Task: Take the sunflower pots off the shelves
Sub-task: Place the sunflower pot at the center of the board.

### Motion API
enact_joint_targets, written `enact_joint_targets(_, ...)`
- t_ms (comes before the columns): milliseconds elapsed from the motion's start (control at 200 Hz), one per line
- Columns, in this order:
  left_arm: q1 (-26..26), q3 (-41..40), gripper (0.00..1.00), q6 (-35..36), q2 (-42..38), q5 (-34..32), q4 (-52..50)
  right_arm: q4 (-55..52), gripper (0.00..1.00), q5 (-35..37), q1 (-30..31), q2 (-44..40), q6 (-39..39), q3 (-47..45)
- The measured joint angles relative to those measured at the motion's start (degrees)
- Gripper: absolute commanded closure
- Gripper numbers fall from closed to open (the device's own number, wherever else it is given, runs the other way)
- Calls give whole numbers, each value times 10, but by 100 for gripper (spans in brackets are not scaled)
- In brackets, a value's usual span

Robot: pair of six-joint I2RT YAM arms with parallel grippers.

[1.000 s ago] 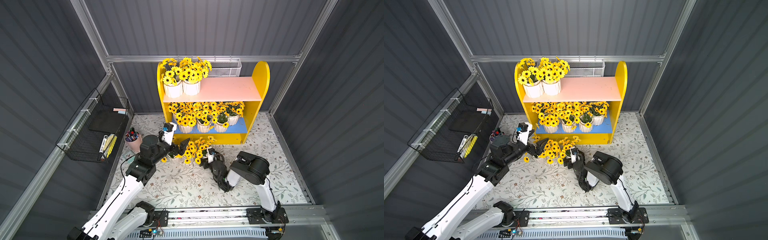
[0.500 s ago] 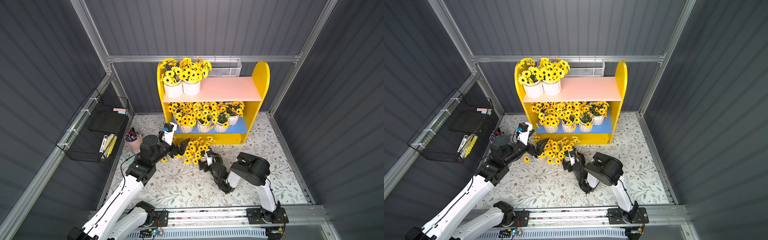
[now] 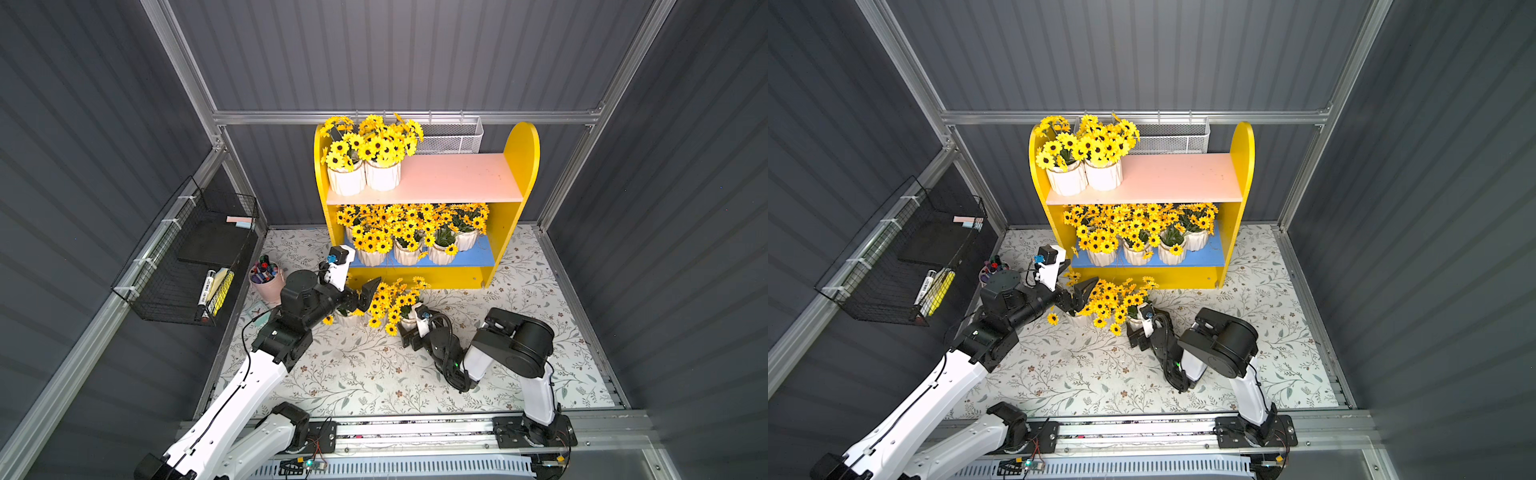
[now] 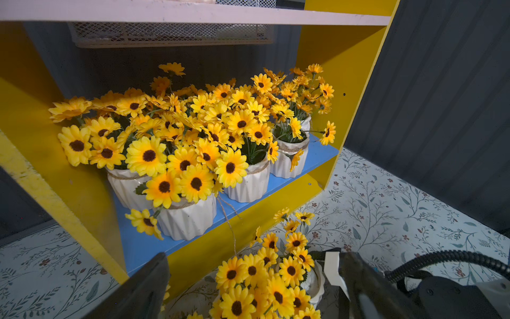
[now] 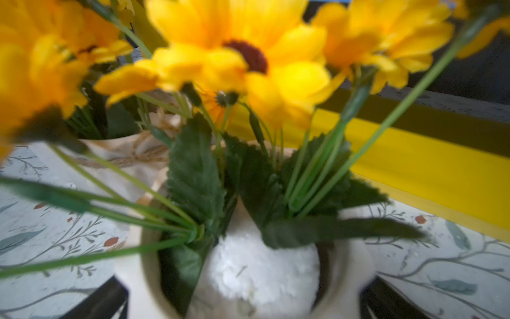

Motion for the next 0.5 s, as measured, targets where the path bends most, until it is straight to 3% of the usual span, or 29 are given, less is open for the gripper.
enact_joint_targets(285,0,0,1,0,0,0,0,4,1,-16,12,-25,22,-35)
enact_joint_targets(500,0,0,1,0,0,6,0,-43,1,-9,32,-110,78,-97)
